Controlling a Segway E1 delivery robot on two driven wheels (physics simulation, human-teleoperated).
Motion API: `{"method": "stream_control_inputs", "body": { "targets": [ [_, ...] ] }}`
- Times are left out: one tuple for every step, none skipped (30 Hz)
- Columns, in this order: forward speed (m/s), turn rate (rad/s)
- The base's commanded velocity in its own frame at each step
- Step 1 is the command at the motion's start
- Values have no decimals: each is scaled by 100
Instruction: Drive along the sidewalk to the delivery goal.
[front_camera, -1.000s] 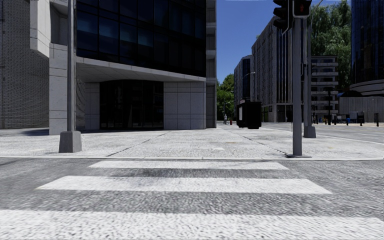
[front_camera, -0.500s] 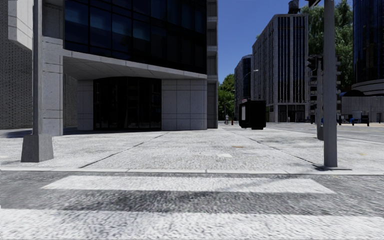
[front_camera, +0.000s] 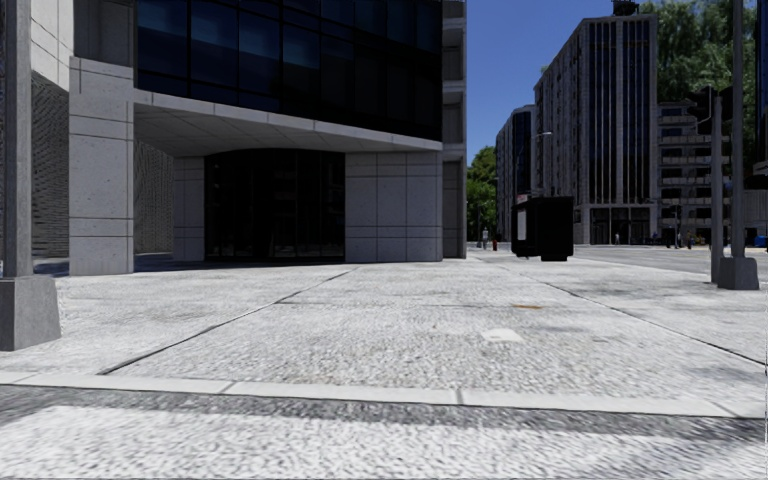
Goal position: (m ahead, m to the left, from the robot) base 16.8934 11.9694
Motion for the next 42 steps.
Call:
{"method": "stream_control_inputs", "body": {
  "targets": [
    [200,54],
    [200,54],
    [200,54],
    [200,54],
    [200,54],
    [200,54],
    [200,54],
    [200,54],
    [200,54],
    [200,54],
    [200,54],
    [200,54],
    [200,55],
    [200,55],
    [200,55],
    [200,55],
    [200,55],
    [200,55],
    [200,55],
    [200,55],
    [200,55],
    [200,55],
    [200,55],
    [200,55],
    [200,55],
    [200,55],
    [200,55],
    [200,55],
    [200,55],
    [200,55],
    [200,55],
    [200,55],
    [200,56],
    [200,58],
    [200,60],
    [200,60],
    [200,61],
    [200,62],
    [200,62],
    [200,62],
    [200,62],
    [200,62]
  ]
}}
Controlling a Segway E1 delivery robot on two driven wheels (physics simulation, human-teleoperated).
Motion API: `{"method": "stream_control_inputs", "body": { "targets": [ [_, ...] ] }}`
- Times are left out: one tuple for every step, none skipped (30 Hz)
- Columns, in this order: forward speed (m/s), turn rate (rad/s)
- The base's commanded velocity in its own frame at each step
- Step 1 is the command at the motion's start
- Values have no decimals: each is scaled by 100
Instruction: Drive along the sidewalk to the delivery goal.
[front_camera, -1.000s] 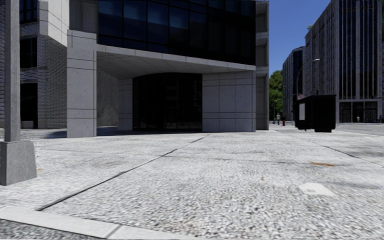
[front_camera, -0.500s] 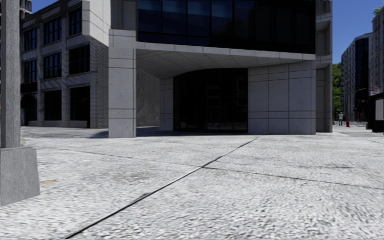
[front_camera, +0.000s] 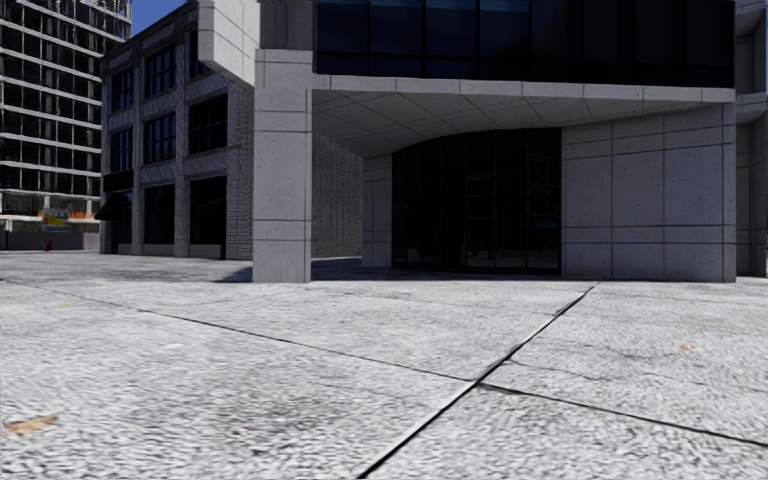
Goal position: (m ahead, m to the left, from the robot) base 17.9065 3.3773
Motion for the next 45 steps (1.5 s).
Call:
{"method": "stream_control_inputs", "body": {
  "targets": [
    [200,62],
    [200,62],
    [200,62],
    [200,62],
    [200,62],
    [200,62],
    [200,62],
    [200,62],
    [200,62],
    [200,62],
    [200,63],
    [200,66],
    [200,67],
    [200,67],
    [200,67],
    [200,68],
    [200,68],
    [200,68],
    [200,68],
    [200,68],
    [200,68],
    [200,68],
    [200,68],
    [200,68],
    [200,68],
    [200,68],
    [200,68],
    [200,68],
    [200,68],
    [200,68],
    [200,68],
    [200,68],
    [200,68],
    [200,68],
    [200,68],
    [200,56],
    [200,56],
    [200,42],
    [200,34],
    [200,27],
    [200,27],
    [200,0],
    [200,0],
    [200,0],
    [200,0]
  ]
}}
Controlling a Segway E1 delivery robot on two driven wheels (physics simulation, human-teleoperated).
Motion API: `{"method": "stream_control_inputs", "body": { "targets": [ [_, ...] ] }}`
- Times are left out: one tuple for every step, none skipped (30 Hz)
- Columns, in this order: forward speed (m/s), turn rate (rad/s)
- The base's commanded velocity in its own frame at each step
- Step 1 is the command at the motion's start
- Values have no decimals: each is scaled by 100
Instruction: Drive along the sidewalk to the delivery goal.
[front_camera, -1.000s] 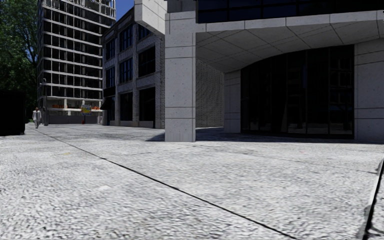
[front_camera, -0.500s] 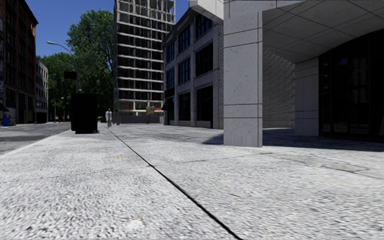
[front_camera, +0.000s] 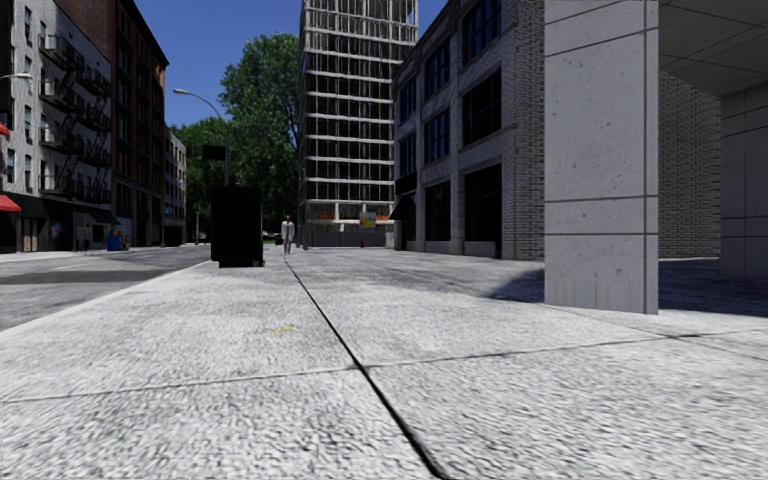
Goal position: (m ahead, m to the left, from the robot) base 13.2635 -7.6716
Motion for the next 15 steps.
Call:
{"method": "stream_control_inputs", "body": {
  "targets": [
    [200,0],
    [200,0],
    [200,0],
    [200,0],
    [200,0],
    [200,0],
    [200,0],
    [200,0],
    [200,0],
    [200,0],
    [200,0],
    [200,0],
    [200,0],
    [200,0],
    [200,0]
  ]
}}
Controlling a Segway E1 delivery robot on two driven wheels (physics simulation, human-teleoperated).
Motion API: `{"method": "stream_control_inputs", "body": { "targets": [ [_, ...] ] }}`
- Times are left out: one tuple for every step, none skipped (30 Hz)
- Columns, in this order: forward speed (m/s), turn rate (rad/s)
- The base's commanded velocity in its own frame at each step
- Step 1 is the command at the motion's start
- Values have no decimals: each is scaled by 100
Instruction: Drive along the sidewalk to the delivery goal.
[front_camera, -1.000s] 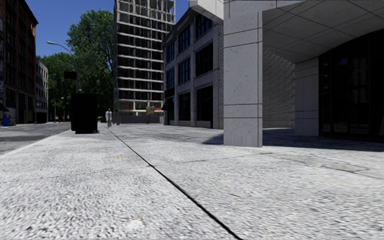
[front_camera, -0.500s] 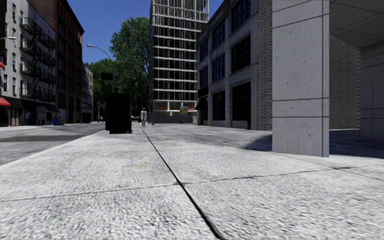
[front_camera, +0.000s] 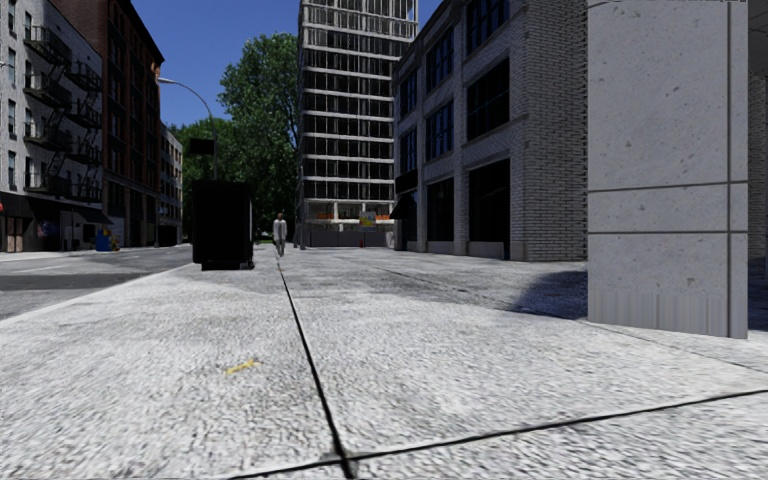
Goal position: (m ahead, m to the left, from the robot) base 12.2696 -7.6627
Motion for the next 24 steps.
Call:
{"method": "stream_control_inputs", "body": {
  "targets": [
    [200,0],
    [200,0],
    [200,0],
    [200,0],
    [200,0],
    [200,0],
    [200,0],
    [200,0],
    [200,0],
    [200,0],
    [200,0],
    [200,0],
    [200,0],
    [200,0],
    [200,0],
    [200,0],
    [200,0],
    [200,0],
    [200,0],
    [200,0],
    [200,0],
    [199,0],
    [197,-2],
    [197,-2]
  ]
}}
